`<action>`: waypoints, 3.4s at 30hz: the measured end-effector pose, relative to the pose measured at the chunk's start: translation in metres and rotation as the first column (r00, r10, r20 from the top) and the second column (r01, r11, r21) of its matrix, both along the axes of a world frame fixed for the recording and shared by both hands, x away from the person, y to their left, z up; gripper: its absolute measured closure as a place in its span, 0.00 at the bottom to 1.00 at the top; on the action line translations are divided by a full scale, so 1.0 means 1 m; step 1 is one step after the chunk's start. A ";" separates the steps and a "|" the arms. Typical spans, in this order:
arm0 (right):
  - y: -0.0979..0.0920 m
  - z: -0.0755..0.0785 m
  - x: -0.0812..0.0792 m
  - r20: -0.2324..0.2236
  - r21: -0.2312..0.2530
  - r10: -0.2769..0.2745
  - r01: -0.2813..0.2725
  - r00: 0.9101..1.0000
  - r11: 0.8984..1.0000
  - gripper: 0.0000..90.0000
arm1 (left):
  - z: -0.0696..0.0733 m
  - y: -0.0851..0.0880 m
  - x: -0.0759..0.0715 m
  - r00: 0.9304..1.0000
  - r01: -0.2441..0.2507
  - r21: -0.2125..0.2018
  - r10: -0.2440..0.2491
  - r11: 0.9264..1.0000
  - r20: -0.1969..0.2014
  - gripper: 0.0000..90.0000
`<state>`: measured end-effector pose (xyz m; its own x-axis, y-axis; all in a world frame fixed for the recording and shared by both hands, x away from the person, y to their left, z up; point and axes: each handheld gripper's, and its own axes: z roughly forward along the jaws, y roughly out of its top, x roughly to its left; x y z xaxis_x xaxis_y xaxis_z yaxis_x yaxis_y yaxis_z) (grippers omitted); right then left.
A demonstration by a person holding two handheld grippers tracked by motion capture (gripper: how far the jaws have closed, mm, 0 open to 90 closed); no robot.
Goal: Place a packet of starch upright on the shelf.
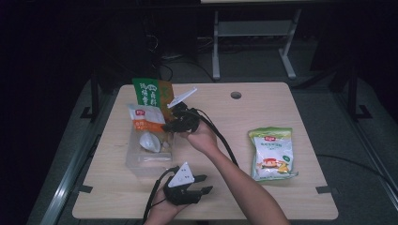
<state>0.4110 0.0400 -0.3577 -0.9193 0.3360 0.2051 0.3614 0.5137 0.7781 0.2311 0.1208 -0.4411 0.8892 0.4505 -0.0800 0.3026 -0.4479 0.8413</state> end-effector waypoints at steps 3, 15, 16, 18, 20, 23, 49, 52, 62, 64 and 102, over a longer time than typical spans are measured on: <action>-0.002 0.004 0.000 -0.003 -0.002 0.003 -0.003 1.000 1.000 0.89 | 0.000 0.000 0.001 1.000 0.001 0.004 -0.001 1.000 0.000 0.61; -0.035 0.012 -0.006 -0.060 0.004 -0.028 0.029 0.998 1.000 0.71 | -0.001 -0.001 0.002 1.000 -0.008 0.008 0.008 1.000 -0.005 0.57; -0.038 0.013 -0.006 -0.060 0.004 -0.029 0.029 0.998 1.000 0.70 | -0.001 -0.001 0.002 1.000 -0.008 0.009 0.008 1.000 -0.004 0.56; -0.044 0.013 -0.007 -0.063 0.004 -0.031 0.032 0.998 0.999 0.68 | -0.001 -0.002 0.002 1.000 -0.009 0.008 0.009 1.000 -0.007 0.56; -0.053 0.013 -0.009 -0.065 -0.004 -0.040 0.039 0.997 0.999 0.67 | -0.001 -0.002 0.003 1.000 -0.010 0.010 0.010 1.000 -0.005 0.56; -0.065 0.011 -0.010 -0.057 -0.016 -0.040 0.039 0.998 0.999 0.64 | -0.001 -0.002 0.003 1.000 -0.012 0.008 0.013 1.000 -0.016 0.56; -0.166 0.004 -0.028 -0.087 -0.021 -0.185 0.184 0.979 0.983 0.53 | -0.003 -0.007 0.006 1.000 0.002 0.024 -0.002 1.000 -0.018 0.53; -0.171 0.003 -0.029 -0.100 -0.031 -0.193 0.191 0.976 0.981 0.50 | -0.004 -0.008 0.007 1.000 0.000 0.029 0.000 1.000 -0.013 0.53; -0.200 -0.002 -0.034 -0.103 -0.044 -0.237 0.233 0.966 0.971 0.49 | -0.005 -0.008 0.009 1.000 -0.006 0.026 0.006 1.000 -0.024 0.51; -0.206 -0.003 -0.035 -0.106 -0.041 -0.246 0.243 0.963 0.969 0.48 | -0.005 -0.008 0.009 1.000 -0.004 0.025 0.005 1.000 -0.025 0.51; -0.328 -0.038 -0.070 -0.137 -0.143 -0.490 0.472 0.861 0.870 0.38 | -0.014 -0.028 0.007 0.999 -0.016 0.033 0.018 0.999 -0.050 0.44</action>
<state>0.3407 -0.2877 -0.3960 -0.5941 0.7546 0.2787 0.7007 0.3152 0.6401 0.2379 0.0925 -0.4550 0.8767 0.4684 -0.1098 0.3521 -0.4693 0.8098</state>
